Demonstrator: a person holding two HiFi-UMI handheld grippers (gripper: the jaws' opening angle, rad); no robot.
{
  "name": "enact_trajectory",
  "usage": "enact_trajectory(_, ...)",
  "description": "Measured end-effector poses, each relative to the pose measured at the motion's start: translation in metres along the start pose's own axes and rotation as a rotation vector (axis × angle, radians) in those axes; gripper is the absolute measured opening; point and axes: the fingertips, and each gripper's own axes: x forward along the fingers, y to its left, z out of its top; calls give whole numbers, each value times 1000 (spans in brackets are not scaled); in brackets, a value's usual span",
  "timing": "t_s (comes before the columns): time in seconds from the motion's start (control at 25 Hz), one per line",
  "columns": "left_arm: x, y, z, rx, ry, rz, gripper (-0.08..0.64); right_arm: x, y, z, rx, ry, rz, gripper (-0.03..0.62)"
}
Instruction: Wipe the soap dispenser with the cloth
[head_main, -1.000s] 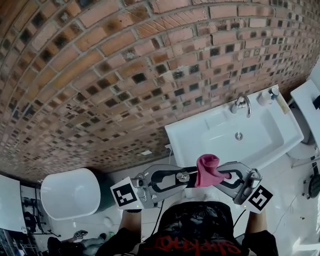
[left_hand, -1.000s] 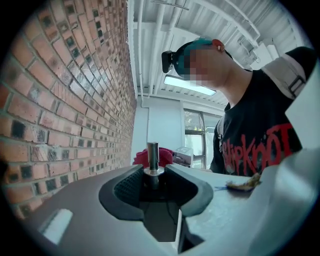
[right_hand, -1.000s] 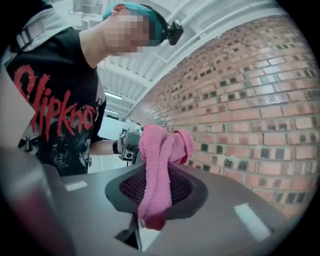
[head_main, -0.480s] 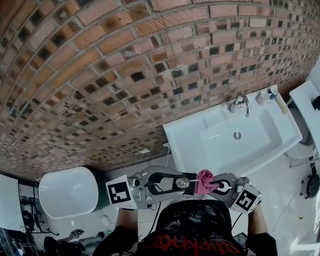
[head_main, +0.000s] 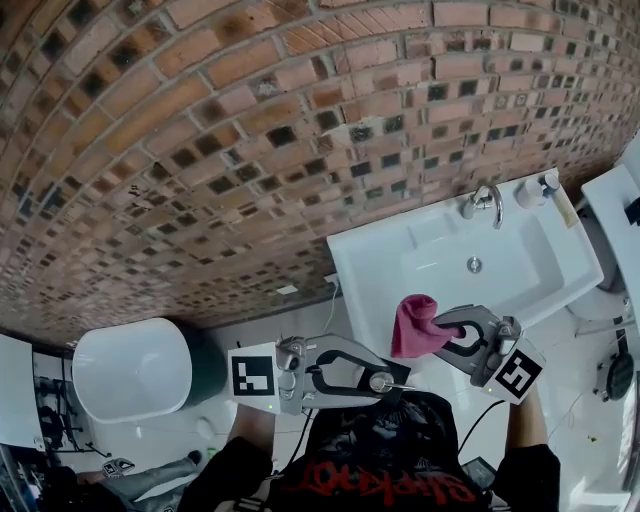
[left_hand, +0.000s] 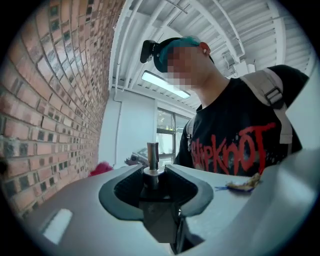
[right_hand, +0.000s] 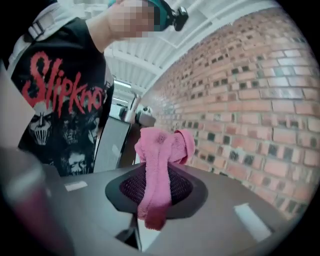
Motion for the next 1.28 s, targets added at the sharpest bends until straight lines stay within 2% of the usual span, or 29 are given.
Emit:
enact_trajectory(0.12,7,-7,0,12,-22,-56,140,12,13,36,-32,-60,62,72)
enact_trajectory(0.24,6,-10,11,-31,-97,-64,140,17,33,41,-81,-39,128,67)
enact_trajectory(0.36,-5,-10,25,-43,-175,-67,140,18,43,30,-116,13,120,67)
enact_trajectory(0.6,-22,-7,37,-47,-272,-59,143,22,68,0,-179,127,125,67)
enact_trajectory(0.72,-29,0,40,-35,-278,-17,143,24,83,-34,-135,204,161,67)
enact_trajectory(0.8,-30,10,32,-13,-232,48,143,24,94,-69,-50,261,187,69)
enact_trajectory(0.88,-29,28,10,-6,-137,146,143,24,105,-105,62,301,191,69)
enact_trajectory(0.96,-30,54,-25,-47,-34,267,143,26,117,-141,169,325,173,71)
enact_trajectory(1.0,-31,69,-43,-76,-9,330,143,29,123,-158,215,336,160,71)
enact_trajectory(1.12,-36,114,-99,-131,-15,498,141,42,142,-205,342,367,130,71)
enact_trajectory(1.28,-45,167,-198,-247,12,684,141,57,158,-248,506,387,49,71)
